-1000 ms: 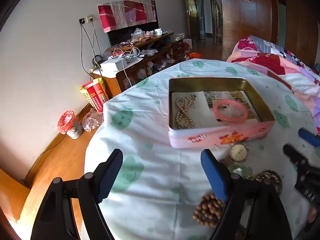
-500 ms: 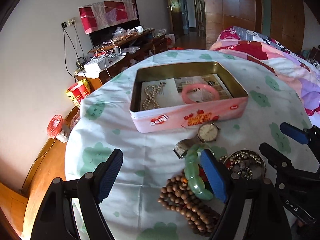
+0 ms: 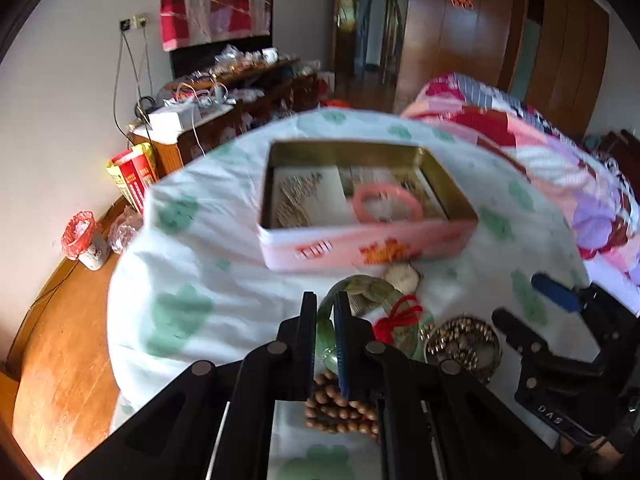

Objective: Organize jewelry
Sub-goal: 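Grasp the green jade bangle with the left tool, then hold the jade bangle with the left tool while the right tool grasps the dark bead bracelet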

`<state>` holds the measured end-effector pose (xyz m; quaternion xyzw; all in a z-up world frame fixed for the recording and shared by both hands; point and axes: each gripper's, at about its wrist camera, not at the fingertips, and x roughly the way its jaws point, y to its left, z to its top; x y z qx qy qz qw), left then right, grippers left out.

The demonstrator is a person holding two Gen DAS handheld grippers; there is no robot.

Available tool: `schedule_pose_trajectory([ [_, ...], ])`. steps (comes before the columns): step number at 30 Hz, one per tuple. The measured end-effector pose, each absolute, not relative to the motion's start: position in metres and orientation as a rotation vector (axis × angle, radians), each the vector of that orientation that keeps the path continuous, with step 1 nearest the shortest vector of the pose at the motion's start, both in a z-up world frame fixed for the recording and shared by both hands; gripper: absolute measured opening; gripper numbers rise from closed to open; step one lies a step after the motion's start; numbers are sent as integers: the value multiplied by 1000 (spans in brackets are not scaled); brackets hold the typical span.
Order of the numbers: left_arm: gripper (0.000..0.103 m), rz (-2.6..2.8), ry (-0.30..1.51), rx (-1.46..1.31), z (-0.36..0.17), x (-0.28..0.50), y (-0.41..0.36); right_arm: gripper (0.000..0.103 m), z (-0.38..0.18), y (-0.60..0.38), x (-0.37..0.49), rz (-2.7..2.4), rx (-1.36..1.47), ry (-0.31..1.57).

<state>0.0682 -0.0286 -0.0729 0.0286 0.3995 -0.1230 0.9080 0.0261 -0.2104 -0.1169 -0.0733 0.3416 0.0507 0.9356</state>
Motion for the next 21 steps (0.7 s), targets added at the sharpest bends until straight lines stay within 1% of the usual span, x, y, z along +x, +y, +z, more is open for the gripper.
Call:
schedule_pose_trajectory([
  [16,8,-113,761,43,-61,65,14,61,-110,-210,20,182,-109,683],
  [18,8,-110,774,38,-65,65,16,57,-109,-205,18,203,-121,673],
  [20,8,-109,792,35,-71,66,18,45,-107,-199,17,234,-128,671],
  [21,8,-109,800,33,-74,67,19,44,-107,-196,16,246,-133,672],
])
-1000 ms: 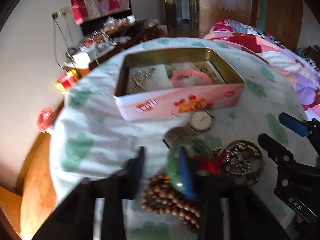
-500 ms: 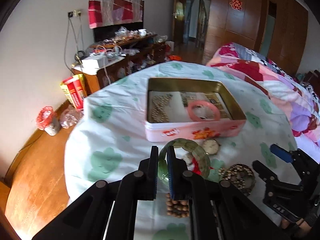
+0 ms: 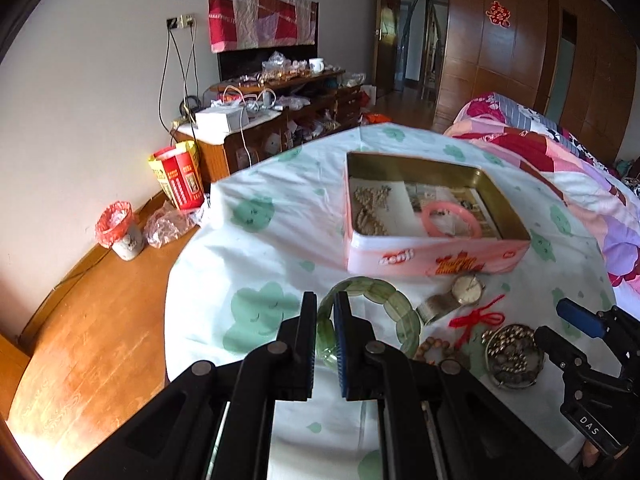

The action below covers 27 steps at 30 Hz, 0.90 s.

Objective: Organize jewelry
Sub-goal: 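Hold the jade bangle with the left tool while the right tool grasps the dark bead bracelet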

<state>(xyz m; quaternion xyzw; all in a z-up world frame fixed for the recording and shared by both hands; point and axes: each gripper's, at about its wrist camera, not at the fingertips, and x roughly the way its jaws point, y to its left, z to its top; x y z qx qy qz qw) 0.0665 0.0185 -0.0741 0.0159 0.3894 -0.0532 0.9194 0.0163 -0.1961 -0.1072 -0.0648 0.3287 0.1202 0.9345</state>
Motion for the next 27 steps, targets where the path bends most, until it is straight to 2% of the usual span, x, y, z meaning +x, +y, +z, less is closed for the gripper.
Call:
schedule_pose_trajectory([
  [3,8,-112,811,27,-78,67,21,40,-108,-188,16,278,-149,680],
  [9,8,-113,817,23,-81,67,22,40,-116,-176,21,344,-161,723],
  [13,8,-118,832,9,-85,69,24,21,-119,-174,25,358,-164,750],
  [17,8,-118,835,5,-86,69,25,11,-119,-175,24,366,-158,746],
  [27,8,-119,835,4,-86,69,26,6,-117,-179,23,362,-139,732],
])
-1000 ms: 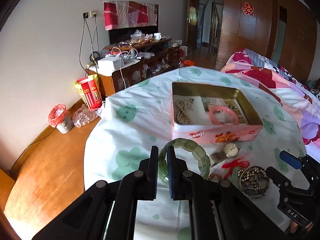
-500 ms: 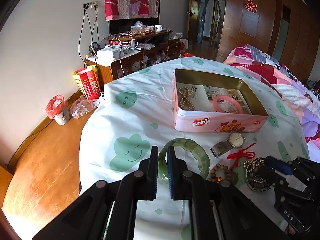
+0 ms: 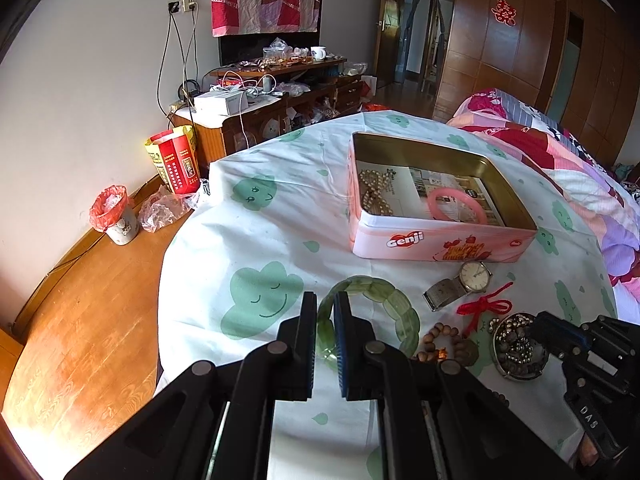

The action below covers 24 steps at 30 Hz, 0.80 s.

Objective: Organize jewelry
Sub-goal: 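Hold the jade bangle with the left tool while the right tool grasps the dark bead bracelet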

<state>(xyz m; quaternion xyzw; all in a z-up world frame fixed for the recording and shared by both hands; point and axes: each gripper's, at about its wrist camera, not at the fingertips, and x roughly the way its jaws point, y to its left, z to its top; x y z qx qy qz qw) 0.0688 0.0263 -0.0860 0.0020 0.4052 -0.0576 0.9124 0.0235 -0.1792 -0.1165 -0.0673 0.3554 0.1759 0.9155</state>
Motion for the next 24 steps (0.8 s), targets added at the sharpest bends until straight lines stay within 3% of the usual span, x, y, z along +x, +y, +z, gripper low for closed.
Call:
schedule_pose_trajectory([
  [10,8,-131,843,17,-89,65,23,6,-110,-182,26,368,-177,742],
  [13,8,-133,851,19,-90,63,22,15,-115,-176,23,385,-240,744],
  [24,8,-134,870,29,-97,58,19,20,-126,-172,30,406,-340,788],
])
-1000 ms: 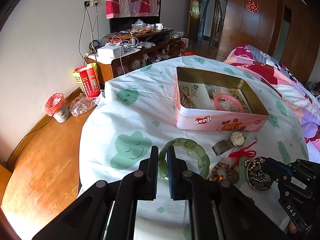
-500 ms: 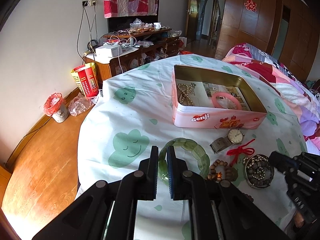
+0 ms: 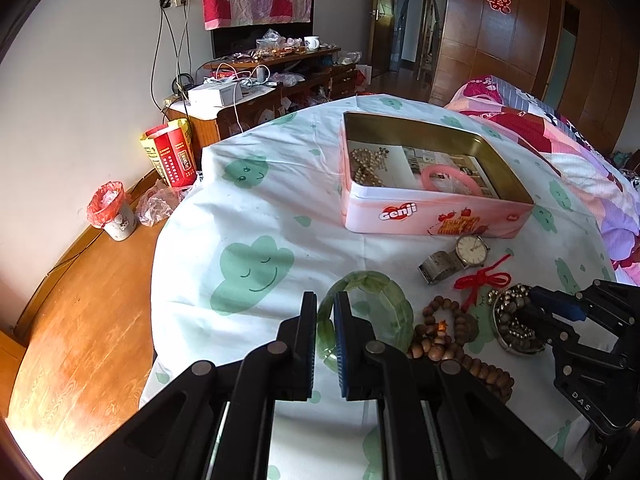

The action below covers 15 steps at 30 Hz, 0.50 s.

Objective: Organize jewelry
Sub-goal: 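Hold the jade bangle with the left tool while the right tool grasps the dark bead bracelet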

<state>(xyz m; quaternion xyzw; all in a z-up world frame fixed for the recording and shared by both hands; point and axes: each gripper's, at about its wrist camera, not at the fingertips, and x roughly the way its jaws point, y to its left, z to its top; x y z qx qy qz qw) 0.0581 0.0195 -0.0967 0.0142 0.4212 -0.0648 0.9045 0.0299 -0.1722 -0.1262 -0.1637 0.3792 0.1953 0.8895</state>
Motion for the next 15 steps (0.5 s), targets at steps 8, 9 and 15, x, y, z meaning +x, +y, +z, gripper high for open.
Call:
schedule_pose_trajectory([
  [8,8,-137,865,25,-94,57,20,12,-118,-178,24,401,-279,747],
  [9,8,-137,862,25,-93,56,19,12,-114,-178,22,403,-272,737],
  [15,8,-137,831,18,-81,55,20,12,-95,-182,15,395,-242,677],
])
